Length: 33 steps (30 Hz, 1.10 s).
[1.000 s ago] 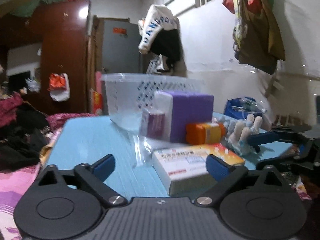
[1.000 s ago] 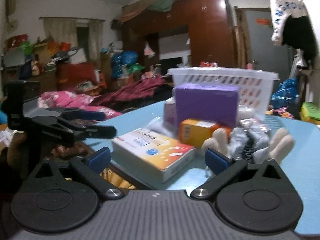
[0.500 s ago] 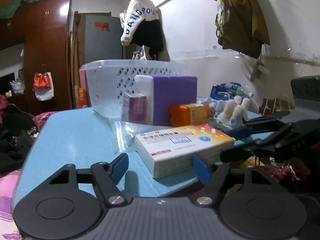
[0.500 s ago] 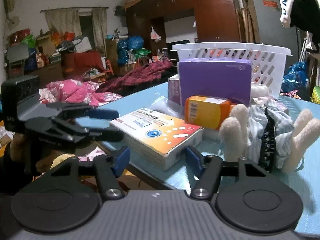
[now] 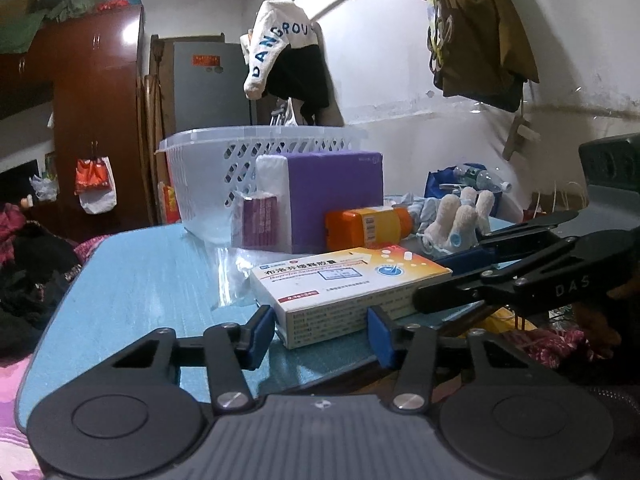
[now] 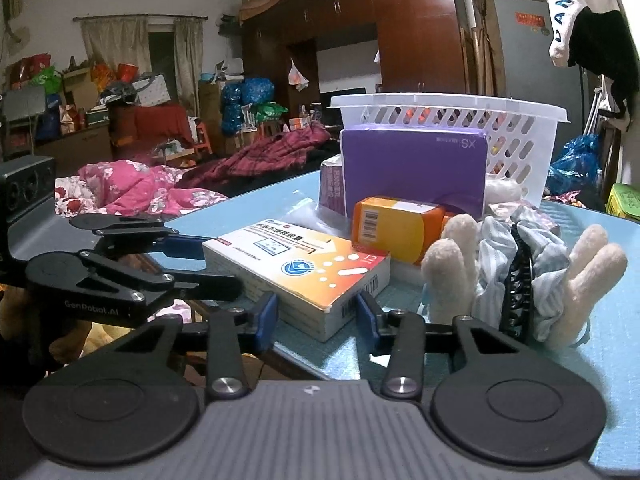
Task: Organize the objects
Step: 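Lower the left gripper onto the white-and-orange medicine box and close, then carry the medicine box with the left gripper into the white basket and release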
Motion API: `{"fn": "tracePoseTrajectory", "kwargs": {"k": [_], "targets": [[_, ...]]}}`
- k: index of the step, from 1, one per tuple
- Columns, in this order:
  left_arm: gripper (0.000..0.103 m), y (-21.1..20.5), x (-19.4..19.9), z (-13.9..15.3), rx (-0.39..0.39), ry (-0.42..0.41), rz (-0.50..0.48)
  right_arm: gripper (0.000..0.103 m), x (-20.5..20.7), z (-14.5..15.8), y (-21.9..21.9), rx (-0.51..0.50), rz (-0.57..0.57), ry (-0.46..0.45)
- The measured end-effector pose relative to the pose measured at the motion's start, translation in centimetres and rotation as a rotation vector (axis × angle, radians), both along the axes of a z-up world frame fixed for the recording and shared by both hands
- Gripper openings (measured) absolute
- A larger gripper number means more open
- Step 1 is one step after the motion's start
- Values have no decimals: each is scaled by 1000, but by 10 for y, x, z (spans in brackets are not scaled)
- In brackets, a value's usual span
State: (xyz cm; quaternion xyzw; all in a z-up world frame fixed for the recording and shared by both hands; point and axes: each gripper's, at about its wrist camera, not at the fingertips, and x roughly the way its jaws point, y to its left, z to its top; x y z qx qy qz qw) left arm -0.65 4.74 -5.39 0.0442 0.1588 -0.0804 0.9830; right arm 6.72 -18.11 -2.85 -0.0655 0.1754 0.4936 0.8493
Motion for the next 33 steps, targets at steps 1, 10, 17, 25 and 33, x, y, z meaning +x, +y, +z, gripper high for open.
{"fn": "tracePoseTrajectory", "kwargs": {"k": [1, 10, 17, 25, 33], "targets": [[53, 0, -1, 1, -1, -7, 3, 45, 0, 1, 0, 2, 0, -3], [52, -7, -18, 24, 22, -111, 13, 45, -15, 20, -1, 36, -6, -106], [50, -22, -13, 67, 86, -247, -10, 45, -7, 51, -8, 66, -38, -206], [48, -28, 41, 112, 106, -291, -41, 44, 32, 98, -6, 90, -99, -246], [47, -17, 112, 140, 93, -278, -19, 44, 83, 123, 23, 40, -154, -252]]}}
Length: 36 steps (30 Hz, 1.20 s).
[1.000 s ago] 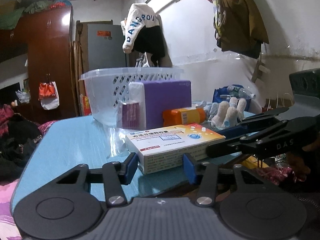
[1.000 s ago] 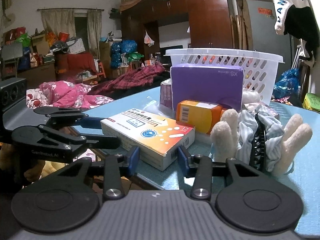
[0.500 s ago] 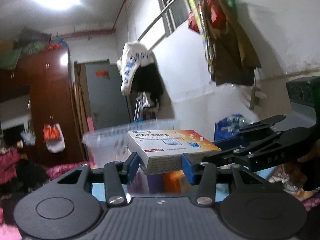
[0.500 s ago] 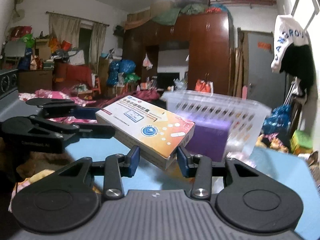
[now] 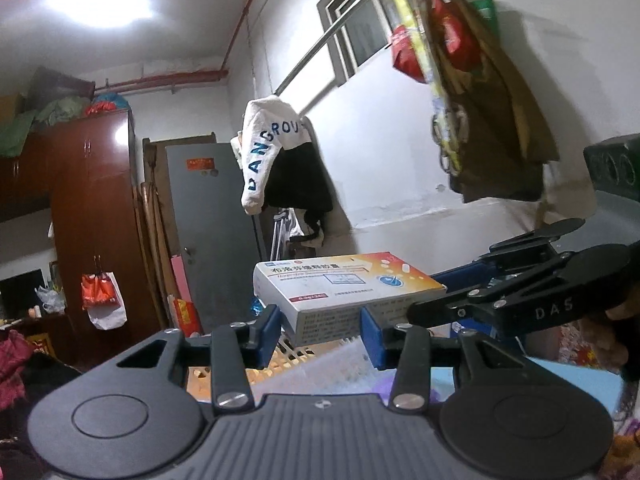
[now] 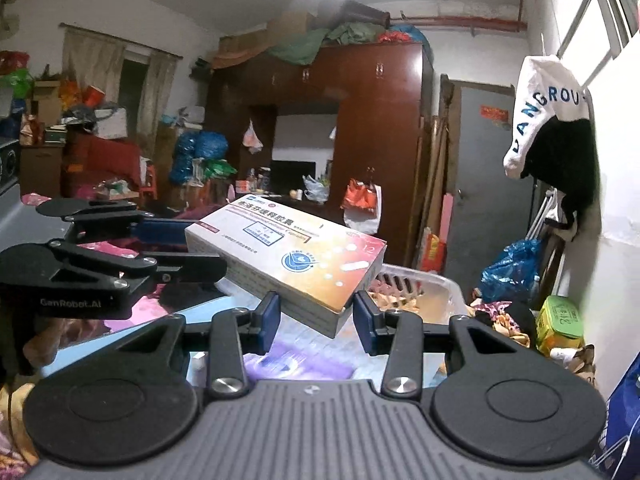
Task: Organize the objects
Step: 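Carry the medicine box with the left gripper into the white basket and release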
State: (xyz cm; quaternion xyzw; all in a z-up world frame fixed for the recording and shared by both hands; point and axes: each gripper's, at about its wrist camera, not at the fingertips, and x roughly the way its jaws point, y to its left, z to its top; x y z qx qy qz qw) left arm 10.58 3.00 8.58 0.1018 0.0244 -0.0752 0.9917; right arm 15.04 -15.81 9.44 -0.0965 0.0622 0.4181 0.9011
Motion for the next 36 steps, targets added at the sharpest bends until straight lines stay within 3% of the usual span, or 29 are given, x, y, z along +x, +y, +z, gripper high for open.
{"fn": "tracePoseTrajectory", "kwargs": {"k": [5, 11, 14, 17, 19, 20, 23, 24, 25, 28, 31, 34, 36], "targets": [[47, 16, 57, 8, -38, 84, 14, 44, 40, 0, 19, -55, -26, 40], [47, 38, 130, 6, -82, 309, 60, 44, 85, -15, 46, -152, -51, 159], [47, 44, 152, -4, -98, 402, 88, 44, 95, -26, 54, -208, -69, 193], [47, 44, 161, -10, -74, 440, 120, 44, 102, -27, 60, -245, -80, 219], [49, 47, 161, -10, -94, 439, 123, 50, 100, -25, 62, -254, -89, 226], [57, 49, 160, -9, -106, 432, 129, 54, 101, -24, 61, -249, -93, 226], [76, 54, 151, -10, -124, 396, 152, 76, 100, -18, 51, -216, -127, 188], [83, 57, 147, -11, -133, 389, 150, 90, 101, -17, 48, -210, -140, 177], [84, 58, 144, -10, -143, 378, 146, 99, 99, -17, 43, -202, -164, 162], [90, 62, 125, -2, -185, 302, 138, 102, 92, -12, 23, -160, -185, 152], [102, 62, 93, -1, -223, 241, 107, 103, 71, -11, -5, -97, -190, 131], [103, 54, 51, -7, -235, 189, 91, 103, 40, -19, -40, -23, -198, 111], [103, 40, 21, -15, -193, 185, 100, 103, 19, -29, -63, 22, -185, 109]]}}
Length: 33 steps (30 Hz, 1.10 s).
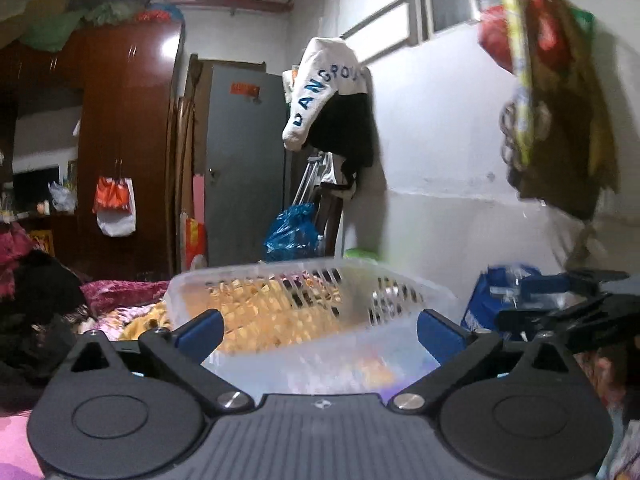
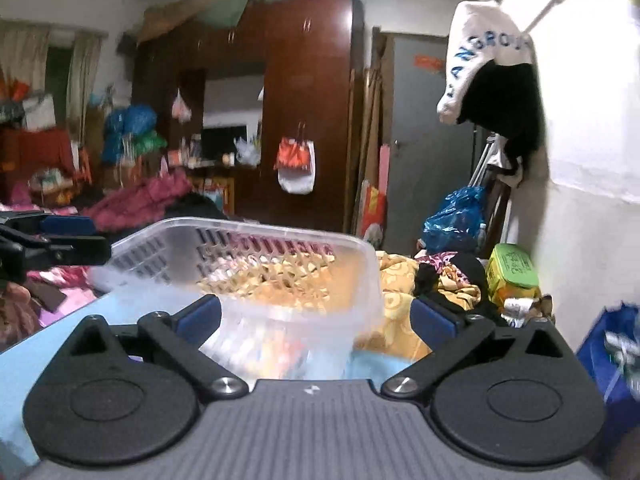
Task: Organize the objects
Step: 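Carry the medicine box with the left gripper into the white basket and release, then grasp the white gloves with the right gripper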
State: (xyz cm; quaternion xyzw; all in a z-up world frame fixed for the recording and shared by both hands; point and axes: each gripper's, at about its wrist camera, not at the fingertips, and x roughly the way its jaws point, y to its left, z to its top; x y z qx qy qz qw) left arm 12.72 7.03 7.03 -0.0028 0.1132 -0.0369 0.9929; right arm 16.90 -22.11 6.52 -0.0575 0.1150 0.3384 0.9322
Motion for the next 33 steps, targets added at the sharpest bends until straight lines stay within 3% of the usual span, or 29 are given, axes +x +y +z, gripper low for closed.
{"fn": "tracePoseTrajectory", "kwargs": {"k": [4, 8, 11, 13, 18, 22, 28, 30, 33], "targets": [[103, -27, -47, -21, 10, -21, 75, 103, -45, -37, -47, 115, -19, 27], [102, -48, -77, -53, -61, -18, 45, 103, -61, -70, -70, 180, -90, 126], [100, -63, -81, -72, -71, 21, -1, 103, -69, -76, -81, 222, -106, 136], [100, -77, -78, -81, -36, 43, -39, 103, -72, -74, -81, 226, -104, 117], [89, -100, -74, -95, -4, 76, -79, 102, -83, -79, -73, 202, -61, 97], [76, -114, -78, -98, 11, 80, -98, 85, -81, -85, -71, 192, -58, 100], [46, -130, -76, -103, 37, 105, -136, 52, -77, -94, -67, 185, -26, 134], [24, -134, -75, -103, 47, 104, -134, 43, -78, -95, -66, 185, -15, 140], [18, -136, -75, -104, 55, 101, -141, 24, -80, -97, -61, 160, -5, 136]]}}
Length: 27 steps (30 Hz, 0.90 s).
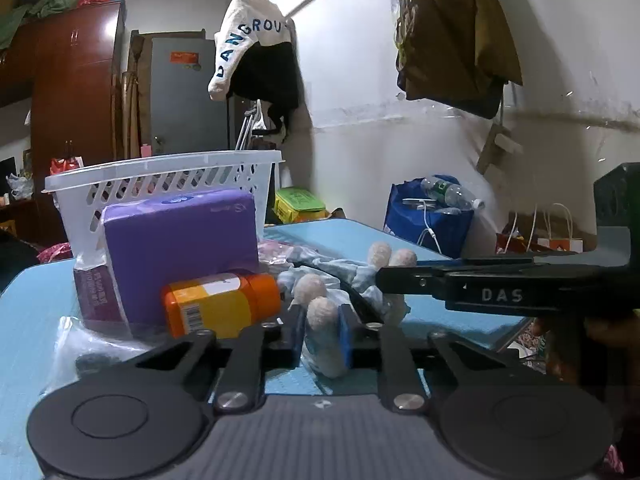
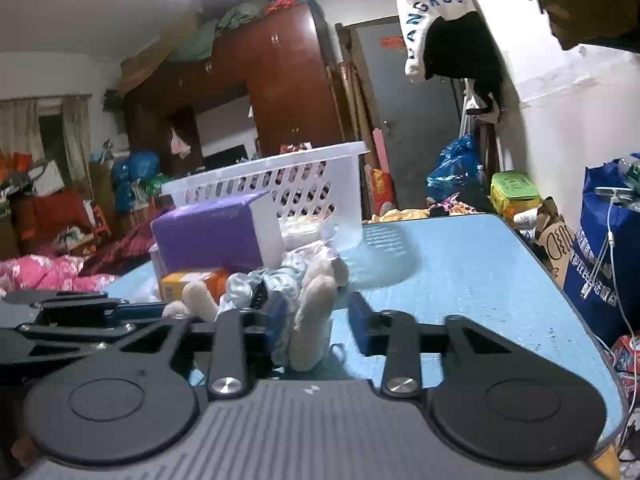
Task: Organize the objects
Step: 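Grasp the white gloves with the right gripper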
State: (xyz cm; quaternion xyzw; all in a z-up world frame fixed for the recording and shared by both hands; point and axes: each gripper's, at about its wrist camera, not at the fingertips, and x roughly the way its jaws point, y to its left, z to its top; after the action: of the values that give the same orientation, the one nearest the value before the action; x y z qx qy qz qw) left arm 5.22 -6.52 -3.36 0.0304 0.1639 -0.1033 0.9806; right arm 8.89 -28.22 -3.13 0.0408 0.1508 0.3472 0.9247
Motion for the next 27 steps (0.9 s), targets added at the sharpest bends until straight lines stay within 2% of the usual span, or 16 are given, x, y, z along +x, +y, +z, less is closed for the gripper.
{"fn": "tracePoseTrajectory", "kwargs": {"k": [4, 10, 19, 24, 27], "targets": [[17, 4, -5, 1, -6, -19, -5, 16, -7, 2, -2, -4, 6, -33], [16, 12, -18, 12, -41, -89, -33, 14, -19, 14, -3, 15, 33, -84], [16, 36, -36, 45, -79, -190, -73, 14, -36, 47, 8, 47, 54, -180], [16, 45, -32, 90, -24, -311, -61, 14, -32, 93, 30, 62, 55, -299], [16, 53, -9, 122, 13, -350, -19, 14, -13, 123, 52, 59, 47, -345]]}}
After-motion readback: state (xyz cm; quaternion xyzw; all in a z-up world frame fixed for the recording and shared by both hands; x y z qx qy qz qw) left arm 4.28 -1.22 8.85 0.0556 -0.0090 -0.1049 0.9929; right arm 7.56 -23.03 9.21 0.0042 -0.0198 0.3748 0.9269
